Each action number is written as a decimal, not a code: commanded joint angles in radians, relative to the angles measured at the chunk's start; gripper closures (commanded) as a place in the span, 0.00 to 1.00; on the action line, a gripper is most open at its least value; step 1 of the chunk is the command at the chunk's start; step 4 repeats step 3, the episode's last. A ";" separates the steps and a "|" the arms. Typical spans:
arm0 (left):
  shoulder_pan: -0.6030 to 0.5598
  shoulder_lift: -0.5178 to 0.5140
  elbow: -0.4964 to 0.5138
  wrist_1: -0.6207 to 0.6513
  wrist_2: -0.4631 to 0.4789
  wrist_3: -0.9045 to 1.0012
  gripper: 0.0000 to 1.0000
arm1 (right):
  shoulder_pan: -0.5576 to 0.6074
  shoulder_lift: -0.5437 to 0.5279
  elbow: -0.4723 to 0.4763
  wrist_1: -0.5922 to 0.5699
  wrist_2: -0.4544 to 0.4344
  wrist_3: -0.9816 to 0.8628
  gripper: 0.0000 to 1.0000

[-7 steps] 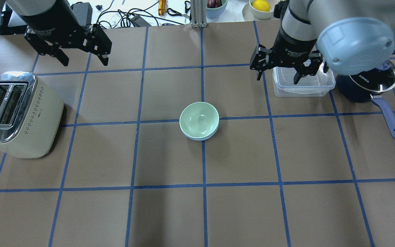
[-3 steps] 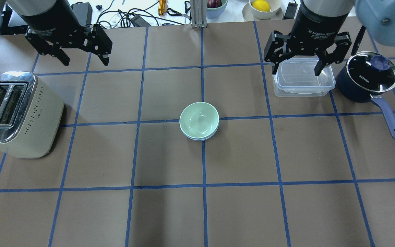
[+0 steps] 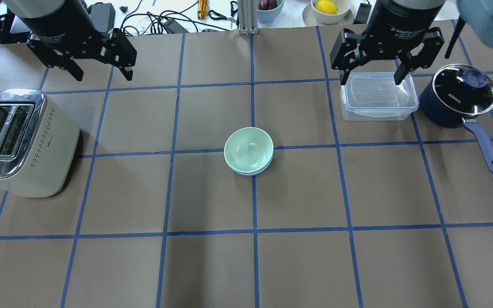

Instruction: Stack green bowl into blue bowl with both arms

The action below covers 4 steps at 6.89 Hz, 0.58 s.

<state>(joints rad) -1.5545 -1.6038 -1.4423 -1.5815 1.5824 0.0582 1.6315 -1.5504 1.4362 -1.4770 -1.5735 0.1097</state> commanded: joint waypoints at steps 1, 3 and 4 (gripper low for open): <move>-0.001 -0.001 -0.001 0.000 0.002 0.000 0.00 | 0.001 0.000 -0.002 0.000 0.000 -0.002 0.00; -0.002 -0.002 -0.001 0.000 0.001 -0.001 0.00 | -0.001 0.001 0.001 -0.002 -0.002 0.001 0.00; -0.002 -0.002 -0.001 0.000 0.001 -0.001 0.00 | -0.001 0.001 0.001 -0.002 -0.002 0.001 0.00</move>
